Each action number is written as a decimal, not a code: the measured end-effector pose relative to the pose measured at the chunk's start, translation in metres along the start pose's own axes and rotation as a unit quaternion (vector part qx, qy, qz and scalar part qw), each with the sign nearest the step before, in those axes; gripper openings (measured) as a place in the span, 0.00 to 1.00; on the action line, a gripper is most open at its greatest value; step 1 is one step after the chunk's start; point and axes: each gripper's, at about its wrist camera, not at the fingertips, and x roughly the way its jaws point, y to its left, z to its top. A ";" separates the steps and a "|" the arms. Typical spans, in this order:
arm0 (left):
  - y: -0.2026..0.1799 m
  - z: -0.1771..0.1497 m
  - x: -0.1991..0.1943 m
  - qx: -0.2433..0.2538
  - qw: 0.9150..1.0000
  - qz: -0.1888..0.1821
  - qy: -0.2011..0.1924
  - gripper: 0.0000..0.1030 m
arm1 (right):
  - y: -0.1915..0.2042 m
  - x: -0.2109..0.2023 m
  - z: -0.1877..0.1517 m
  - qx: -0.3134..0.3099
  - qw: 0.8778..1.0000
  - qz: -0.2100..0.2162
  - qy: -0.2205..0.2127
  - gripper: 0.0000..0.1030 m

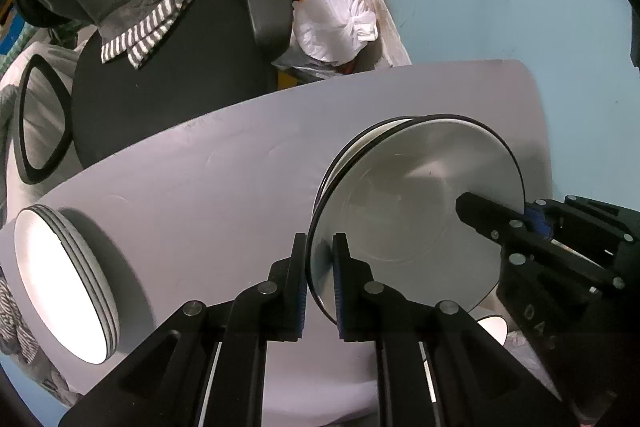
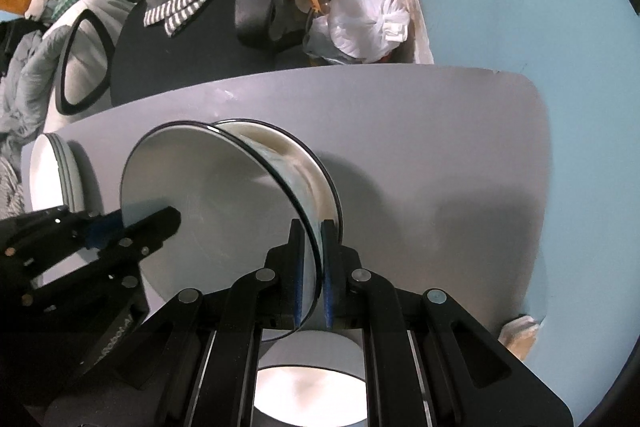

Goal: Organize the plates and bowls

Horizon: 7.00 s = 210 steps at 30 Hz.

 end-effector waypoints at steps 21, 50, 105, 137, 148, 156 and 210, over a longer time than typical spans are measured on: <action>0.010 0.004 -0.013 -0.020 1.000 -0.013 -0.013 0.12 | 0.008 -0.009 0.009 -0.007 0.999 -0.017 0.027 0.25; -0.006 -0.054 -0.076 0.023 0.994 0.008 -0.104 0.48 | 0.019 -0.077 -0.033 -0.032 0.992 -0.096 -0.079 0.55; -0.047 -0.137 0.026 0.094 0.994 -0.052 0.001 0.52 | -0.063 0.013 -0.161 0.114 0.992 -0.037 -0.040 0.61; -0.042 -0.126 0.057 0.060 0.996 -0.059 0.031 0.26 | -0.046 0.036 -0.144 0.121 0.992 -0.026 -0.030 0.26; -0.063 -0.111 0.059 0.068 0.995 -0.053 0.041 0.11 | -0.036 0.036 -0.141 0.121 0.992 -0.033 -0.026 0.12; -0.079 -0.122 0.063 0.073 0.995 -0.043 0.044 0.07 | -0.026 0.035 -0.136 0.123 0.992 -0.033 -0.015 0.09; 0.002 -0.039 -0.067 0.002 0.998 -0.022 -0.062 0.08 | 0.022 -0.069 -0.037 0.026 0.997 -0.007 -0.067 0.07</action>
